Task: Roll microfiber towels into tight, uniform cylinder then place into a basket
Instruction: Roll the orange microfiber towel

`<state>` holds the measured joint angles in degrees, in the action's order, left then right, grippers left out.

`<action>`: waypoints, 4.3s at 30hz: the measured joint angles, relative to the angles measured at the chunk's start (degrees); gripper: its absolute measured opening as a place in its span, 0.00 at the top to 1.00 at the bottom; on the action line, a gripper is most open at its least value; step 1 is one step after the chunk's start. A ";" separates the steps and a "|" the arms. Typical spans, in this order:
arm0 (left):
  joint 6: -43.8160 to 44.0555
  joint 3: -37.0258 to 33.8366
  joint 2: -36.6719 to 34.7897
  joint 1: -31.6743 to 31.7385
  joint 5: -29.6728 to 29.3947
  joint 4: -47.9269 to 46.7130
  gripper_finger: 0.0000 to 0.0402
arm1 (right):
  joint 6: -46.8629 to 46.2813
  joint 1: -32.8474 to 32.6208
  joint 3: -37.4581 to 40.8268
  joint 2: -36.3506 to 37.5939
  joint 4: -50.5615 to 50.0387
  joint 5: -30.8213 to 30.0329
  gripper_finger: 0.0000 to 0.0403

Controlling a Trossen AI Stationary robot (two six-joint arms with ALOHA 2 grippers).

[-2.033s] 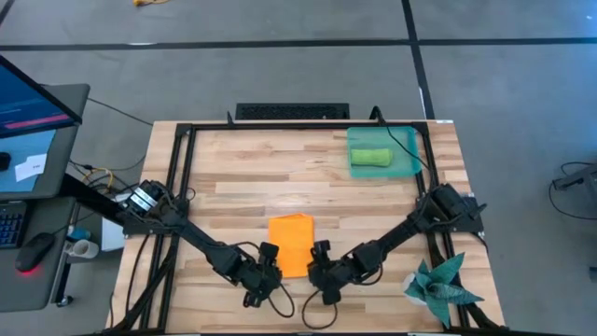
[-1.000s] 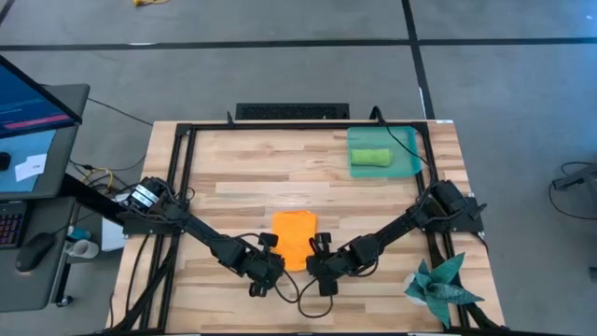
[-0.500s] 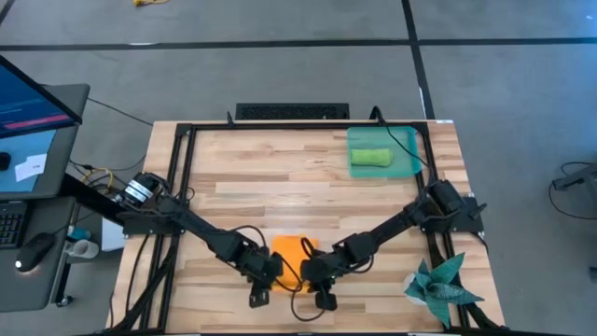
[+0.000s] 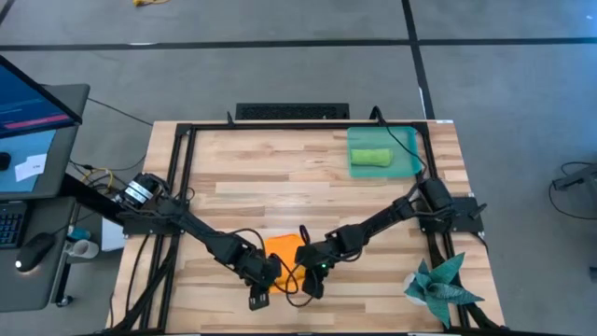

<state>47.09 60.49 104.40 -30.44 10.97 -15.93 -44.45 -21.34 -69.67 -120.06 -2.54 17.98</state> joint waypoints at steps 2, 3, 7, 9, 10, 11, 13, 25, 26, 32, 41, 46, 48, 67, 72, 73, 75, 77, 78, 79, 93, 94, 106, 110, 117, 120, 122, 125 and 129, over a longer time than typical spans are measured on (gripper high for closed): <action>0.15 0.00 0.00 -0.11 -0.20 -0.85 0.93 | -0.66 0.63 -0.07 -0.80 0.52 1.68 0.96; 0.12 0.00 0.00 -0.11 -0.28 -1.56 0.92 | -0.71 0.93 -0.07 -0.81 0.54 2.23 0.97; 0.00 0.00 -0.04 -0.17 -0.47 -5.84 0.87 | -0.70 1.57 -0.01 -0.77 0.64 2.37 0.98; -0.06 0.00 -0.07 -0.34 -2.55 -8.56 0.85 | -0.70 1.80 0.02 -0.80 0.70 2.35 0.97; -0.27 0.00 -0.07 -0.38 -3.96 -10.12 0.83 | -0.70 1.81 0.03 -0.80 0.74 2.35 0.97; -0.46 0.00 -0.07 -0.39 -5.41 -11.49 0.82 | -0.65 1.81 0.04 -0.80 0.75 2.34 0.97; -0.59 0.00 -0.07 -0.38 -6.80 -12.88 0.78 | -0.48 1.81 0.04 -0.84 0.78 2.30 0.97; -6.50 0.04 -0.33 -11.30 -13.68 -7.73 0.80 | 0.38 1.85 0.13 -0.93 2.28 1.64 0.97; -8.09 0.04 -0.32 -12.51 -14.94 -4.83 0.81 | 0.40 1.86 0.13 -0.93 2.29 1.64 0.97; -19.80 0.17 -0.41 -15.40 -24.92 3.96 0.85 | 0.27 1.87 0.13 -0.93 2.42 1.66 0.97; -21.81 -1.88 -0.22 -8.59 -26.77 3.57 0.92 | 0.01 1.87 0.13 -0.93 2.39 1.68 0.98; -18.17 -3.79 -0.20 -6.98 -27.37 3.59 0.97 | 0.75 1.87 0.13 -0.93 2.37 1.82 0.97; -15.83 -5.04 -0.20 -6.44 -27.22 3.94 0.98 | 0.79 1.91 0.13 -0.98 2.37 2.74 0.96; -7.41 -9.57 -0.37 -5.79 -24.74 8.02 0.99 | -0.77 2.79 0.22 0.10 1.18 4.23 0.69; -7.44 -9.66 -0.32 -5.16 -24.95 8.40 1.00 | 2.15 2.77 0.42 3.58 -3.74 3.00 0.67; -7.45 -9.66 -0.31 -5.11 -24.95 8.40 1.00 | 2.72 2.75 0.42 4.53 -5.21 2.29 0.66; -7.44 -9.66 -0.31 -4.94 -24.89 8.40 1.00 | 4.00 2.73 0.42 6.85 -9.93 -0.30 0.66; -7.41 -9.69 -0.28 -4.91 -24.96 8.48 1.00 | 5.68 2.67 0.39 9.29 -13.50 -4.27 0.66; -7.41 -9.70 -0.28 -4.92 -25.09 8.59 1.00 | 7.57 2.34 0.39 10.44 -14.75 -6.46 0.66; -7.41 -9.70 -0.26 -4.94 -25.21 8.62 1.00 | 10.43 1.80 0.43 11.52 -15.32 -8.84 0.66; -7.58 -9.82 -0.17 -4.91 -26.41 9.44 1.00 | 26.43 -5.81 0.02 9.64 2.27 -17.25 0.68; -7.58 -9.81 -0.17 -4.83 -26.45 9.53 1.00 | 26.37 -5.58 0.34 9.22 1.39 -17.21 0.69; -7.87 -9.79 -0.15 -4.32 -26.63 9.83 1.00 | 22.99 -2.11 -0.24 2.64 4.07 -12.60 0.84; -7.87 -9.77 -0.15 -4.32 -26.52 9.65 1.00 | 22.15 -1.60 -0.24 2.94 1.65 -16.15 0.87; -7.87 -9.77 -0.15 -4.30 -26.42 9.56 1.00 | 19.37 -0.64 -0.53 1.15 -1.67 -16.64 0.93; -8.71 -9.77 -0.15 -4.28 -26.43 9.56 1.00 | 19.35 -0.66 -0.57 1.06 -1.94 -16.64 0.94; -9.71 -9.77 -0.15 -4.26 -25.96 9.52 0.99 | 19.35 -0.66 -0.55 1.07 -2.03 -16.61 0.94; -9.92 -9.77 -0.15 -4.19 -24.99 9.48 0.96 | 19.19 -0.66 -0.46 1.43 -2.33 -16.62 0.93; -8.58 -9.77 -0.15 -4.19 -24.70 9.41 0.88 | 17.59 -0.68 -0.44 1.43 -2.35 -16.59 0.93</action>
<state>38.50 50.72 104.25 -34.63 -13.74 -6.52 -26.86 -22.02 -70.11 -118.63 -4.89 1.39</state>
